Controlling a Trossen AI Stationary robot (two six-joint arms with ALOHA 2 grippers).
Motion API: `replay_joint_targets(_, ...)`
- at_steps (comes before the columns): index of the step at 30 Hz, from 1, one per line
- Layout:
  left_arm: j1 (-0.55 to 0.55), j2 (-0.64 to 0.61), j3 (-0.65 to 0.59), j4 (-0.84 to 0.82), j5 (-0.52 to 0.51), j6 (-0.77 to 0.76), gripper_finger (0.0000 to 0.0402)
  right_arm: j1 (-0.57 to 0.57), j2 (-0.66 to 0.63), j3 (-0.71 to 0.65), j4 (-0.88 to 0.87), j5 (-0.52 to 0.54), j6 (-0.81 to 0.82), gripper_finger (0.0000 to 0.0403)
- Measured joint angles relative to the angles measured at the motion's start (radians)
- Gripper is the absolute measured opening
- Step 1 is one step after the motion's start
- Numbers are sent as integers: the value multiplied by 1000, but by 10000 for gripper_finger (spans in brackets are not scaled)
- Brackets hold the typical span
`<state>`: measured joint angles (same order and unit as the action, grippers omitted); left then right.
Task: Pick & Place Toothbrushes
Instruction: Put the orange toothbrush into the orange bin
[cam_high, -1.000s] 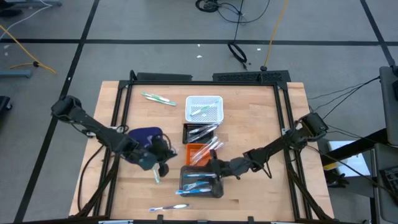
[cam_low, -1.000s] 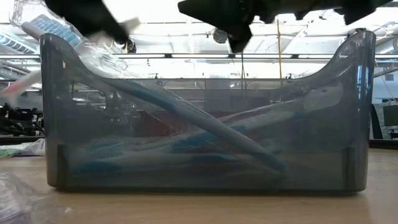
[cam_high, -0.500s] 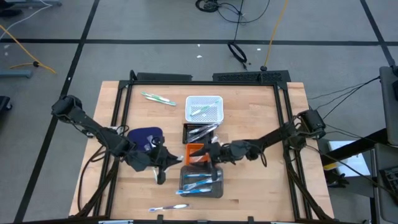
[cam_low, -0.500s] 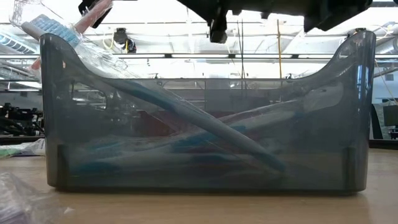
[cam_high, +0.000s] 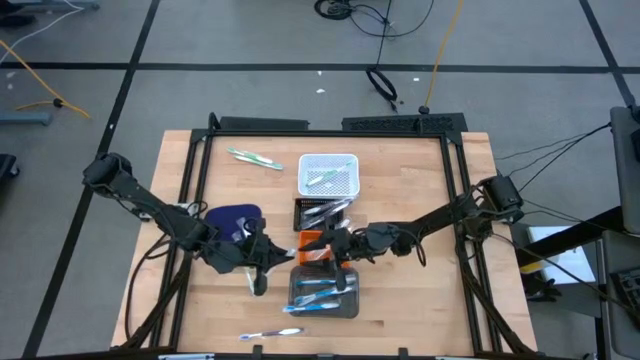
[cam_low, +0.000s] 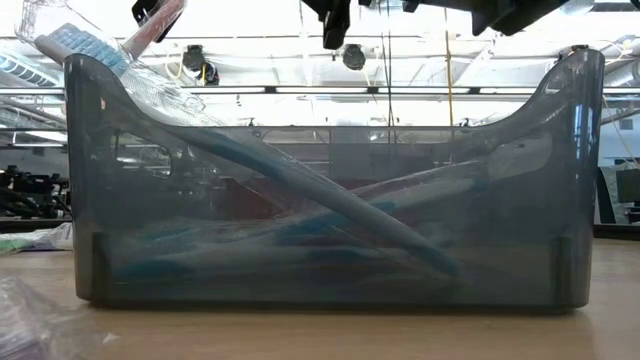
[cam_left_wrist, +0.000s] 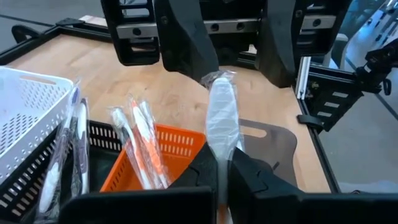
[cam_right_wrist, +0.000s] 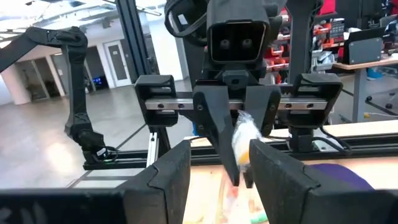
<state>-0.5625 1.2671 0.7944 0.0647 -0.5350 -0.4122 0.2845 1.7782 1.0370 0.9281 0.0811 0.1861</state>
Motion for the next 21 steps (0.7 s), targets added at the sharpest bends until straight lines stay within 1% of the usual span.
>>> replay_joint_targets(5,0,0,0,0,1,2,4,-18,0,0,-28,29,1,155)
replay_joint_targets(17,0,0,0,20,1,19,9,-24,1,0,-1,23,11,155)
replay_joint_targets(21,3,0,0,21,1,34,4,-28,45,33,2,19,11,155)
